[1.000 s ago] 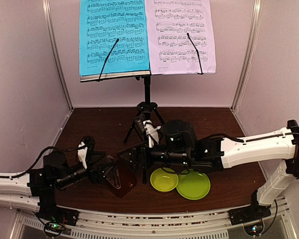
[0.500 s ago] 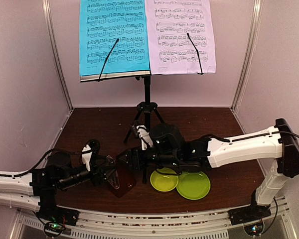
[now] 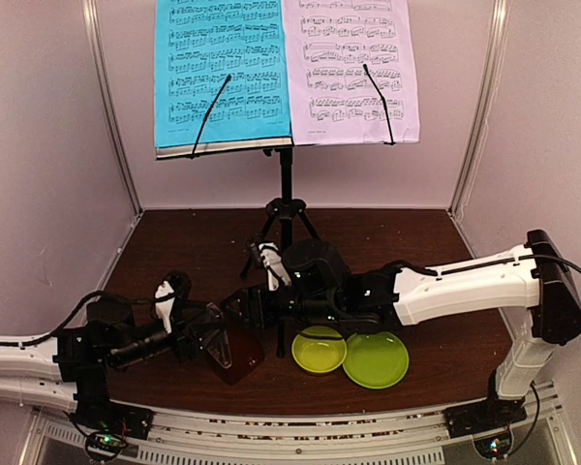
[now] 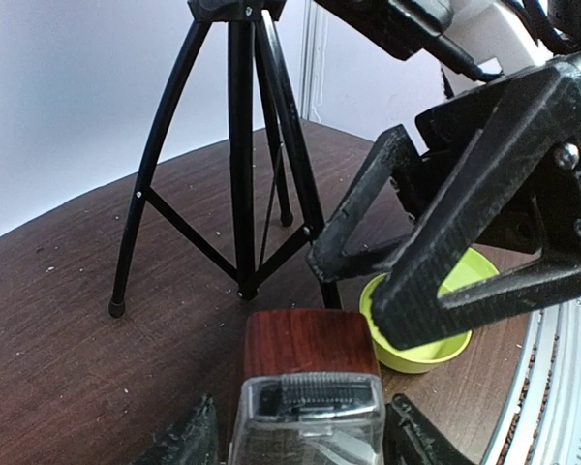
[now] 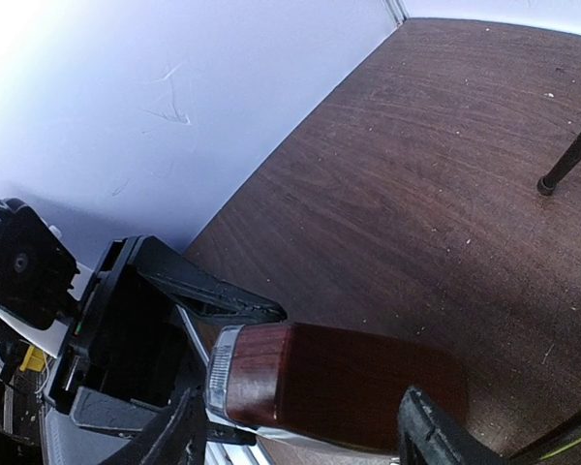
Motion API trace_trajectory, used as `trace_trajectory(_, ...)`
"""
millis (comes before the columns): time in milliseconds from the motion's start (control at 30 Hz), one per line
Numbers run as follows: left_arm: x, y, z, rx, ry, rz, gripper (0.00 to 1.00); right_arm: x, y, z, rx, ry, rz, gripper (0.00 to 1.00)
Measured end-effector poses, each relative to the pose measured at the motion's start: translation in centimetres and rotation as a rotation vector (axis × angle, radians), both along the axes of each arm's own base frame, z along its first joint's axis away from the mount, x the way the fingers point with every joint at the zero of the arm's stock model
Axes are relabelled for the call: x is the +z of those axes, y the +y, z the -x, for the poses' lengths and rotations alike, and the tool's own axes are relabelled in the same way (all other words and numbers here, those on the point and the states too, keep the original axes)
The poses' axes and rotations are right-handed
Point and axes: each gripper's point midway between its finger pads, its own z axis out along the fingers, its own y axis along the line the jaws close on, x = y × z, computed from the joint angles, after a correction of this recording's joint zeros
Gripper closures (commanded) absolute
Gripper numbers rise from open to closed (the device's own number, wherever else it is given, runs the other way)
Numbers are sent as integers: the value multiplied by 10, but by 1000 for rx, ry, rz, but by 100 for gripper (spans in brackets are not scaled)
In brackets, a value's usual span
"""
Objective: Set up the instrument practice props
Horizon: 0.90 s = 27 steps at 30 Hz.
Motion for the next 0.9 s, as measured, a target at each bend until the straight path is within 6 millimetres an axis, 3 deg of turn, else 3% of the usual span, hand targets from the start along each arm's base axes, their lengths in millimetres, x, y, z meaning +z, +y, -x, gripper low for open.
trace_trajectory(367,6,-3,0,-13,-20,-9,52,-13,2,-3,-5,8,22,34)
trace_trajectory(900,7,-1,5,-37,-24,-12,78,-14,2,-3,-3,8,23,36)
